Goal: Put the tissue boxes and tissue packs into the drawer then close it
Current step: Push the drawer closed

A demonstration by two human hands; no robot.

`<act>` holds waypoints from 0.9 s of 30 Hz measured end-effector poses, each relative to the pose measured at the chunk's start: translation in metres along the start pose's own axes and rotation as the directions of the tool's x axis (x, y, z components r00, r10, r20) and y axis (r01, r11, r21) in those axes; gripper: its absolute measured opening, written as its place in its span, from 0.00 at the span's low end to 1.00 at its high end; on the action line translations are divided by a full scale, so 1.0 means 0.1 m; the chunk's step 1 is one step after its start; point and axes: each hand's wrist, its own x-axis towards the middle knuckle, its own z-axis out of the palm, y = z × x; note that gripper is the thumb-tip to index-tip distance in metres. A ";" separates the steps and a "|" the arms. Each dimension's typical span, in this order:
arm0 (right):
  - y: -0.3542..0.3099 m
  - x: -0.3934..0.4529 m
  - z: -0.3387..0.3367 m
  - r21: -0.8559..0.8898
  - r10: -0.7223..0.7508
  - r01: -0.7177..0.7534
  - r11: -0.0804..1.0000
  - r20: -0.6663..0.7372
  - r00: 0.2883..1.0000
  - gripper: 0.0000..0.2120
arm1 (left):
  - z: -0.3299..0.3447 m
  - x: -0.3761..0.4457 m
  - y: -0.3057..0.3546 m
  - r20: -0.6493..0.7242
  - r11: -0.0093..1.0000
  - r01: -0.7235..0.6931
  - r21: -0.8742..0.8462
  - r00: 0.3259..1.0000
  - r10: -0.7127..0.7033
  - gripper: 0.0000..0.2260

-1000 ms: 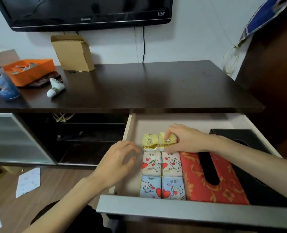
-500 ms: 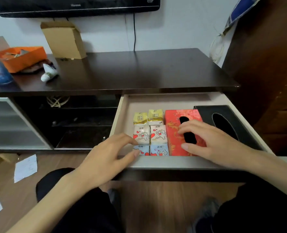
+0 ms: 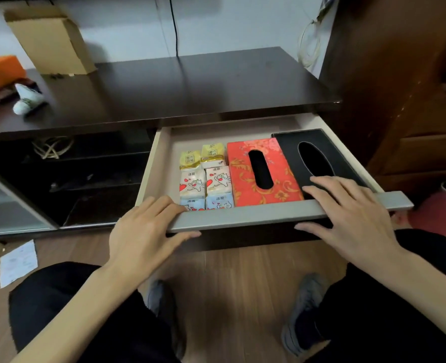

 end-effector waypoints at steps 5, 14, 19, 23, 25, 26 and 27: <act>0.09 0.35 0.19 0.002 0.038 -0.038 0.999 -0.057 0.998 0.34 | 0.15 0.34 -0.17 0.006 1.000 -0.007 0.026 1.000 0.007 0.24; 0.14 1.11 0.64 0.040 0.181 -0.176 0.984 -0.167 0.969 0.30 | 0.61 1.14 -0.61 -0.008 0.996 0.073 0.050 0.997 -0.073 0.23; 0.12 1.41 0.66 0.118 0.230 -0.220 0.968 -0.081 0.970 0.30 | 0.70 1.46 -0.66 0.019 0.984 0.179 0.017 0.984 -0.179 0.22; 0.08 1.28 0.61 0.333 0.313 -0.287 0.898 -0.025 0.949 0.35 | 0.65 1.27 -0.45 -0.052 0.933 0.299 -0.200 0.948 -0.314 0.20; 0.04 1.06 0.64 0.456 0.472 -0.396 0.797 -0.061 0.879 0.34 | 0.62 0.99 -0.31 -0.123 0.852 0.372 -0.368 0.889 -0.442 0.20; 0.04 0.96 0.67 0.491 0.557 -0.453 0.744 -0.080 0.827 0.34 | 0.62 0.84 -0.24 -0.131 0.796 0.417 -0.439 0.847 -0.515 0.19; 0.04 0.89 0.70 0.521 0.629 -0.506 0.687 -0.080 0.773 0.34 | 0.62 0.70 -0.18 -0.115 0.741 0.457 -0.491 0.810 -0.576 0.19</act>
